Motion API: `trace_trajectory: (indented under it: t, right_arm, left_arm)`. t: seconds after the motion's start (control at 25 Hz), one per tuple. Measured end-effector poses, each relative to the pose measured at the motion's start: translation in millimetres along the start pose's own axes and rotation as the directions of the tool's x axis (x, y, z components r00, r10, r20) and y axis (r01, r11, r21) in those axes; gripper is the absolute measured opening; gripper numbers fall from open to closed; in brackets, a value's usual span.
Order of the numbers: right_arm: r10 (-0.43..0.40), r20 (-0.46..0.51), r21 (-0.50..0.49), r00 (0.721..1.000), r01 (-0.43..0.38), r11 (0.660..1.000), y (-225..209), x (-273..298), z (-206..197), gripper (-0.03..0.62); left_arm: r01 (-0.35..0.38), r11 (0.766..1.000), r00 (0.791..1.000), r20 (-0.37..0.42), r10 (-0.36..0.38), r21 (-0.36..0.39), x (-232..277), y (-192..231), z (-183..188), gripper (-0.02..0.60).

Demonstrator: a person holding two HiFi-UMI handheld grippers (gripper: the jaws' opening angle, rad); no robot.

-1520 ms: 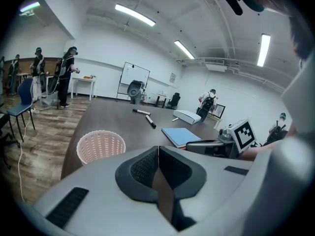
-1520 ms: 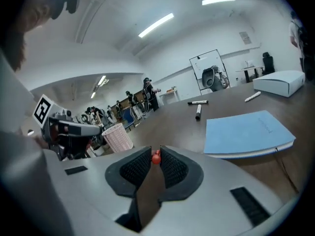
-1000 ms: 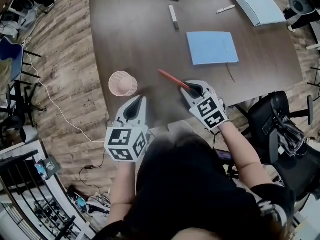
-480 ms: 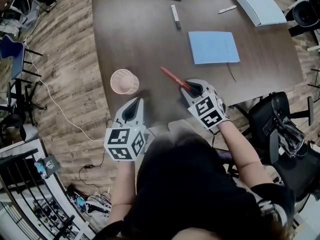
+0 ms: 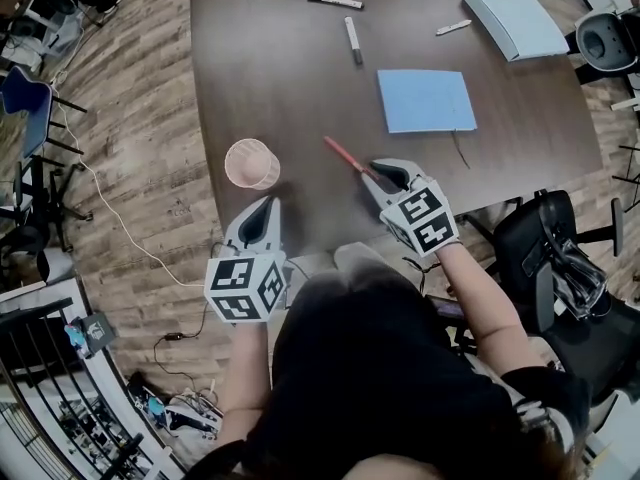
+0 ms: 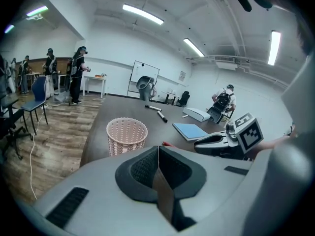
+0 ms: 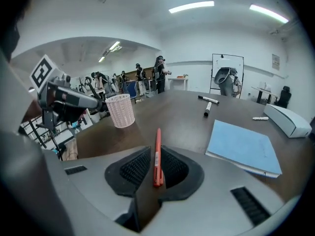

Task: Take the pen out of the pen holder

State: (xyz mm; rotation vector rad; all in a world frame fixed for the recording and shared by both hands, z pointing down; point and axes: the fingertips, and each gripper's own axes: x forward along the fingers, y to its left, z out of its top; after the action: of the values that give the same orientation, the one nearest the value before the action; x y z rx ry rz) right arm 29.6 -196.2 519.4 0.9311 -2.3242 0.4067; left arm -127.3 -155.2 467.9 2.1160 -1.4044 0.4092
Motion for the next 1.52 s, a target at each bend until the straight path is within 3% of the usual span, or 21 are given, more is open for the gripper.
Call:
trace_trajectory:
  t: [0.6, 1.12, 1.52]
  right_arm:
    - [0.030, 0.126, 0.086, 0.992, -0.041, 0.995, 11, -23, 59, 0.032]
    - [0.047, 0.160, 0.105, 0.986, -0.064, 0.992, 25, -18, 83, 0.018]
    - [0.069, 0.147, 0.129, 0.987, -0.088, 0.988, 30, -11, 84, 0.017]
  left_arm:
    - [-0.082, 0.995, 0.992, 0.092, 0.087, -0.054, -29, 22, 13, 0.029]
    - [-0.161, 0.980, 0.978, 0.114, 0.174, -0.115, -51, 47, 8, 0.029]
    - [-0.183, 0.974, 0.974, 0.110, 0.199, -0.136, -57, 57, 7, 0.029]
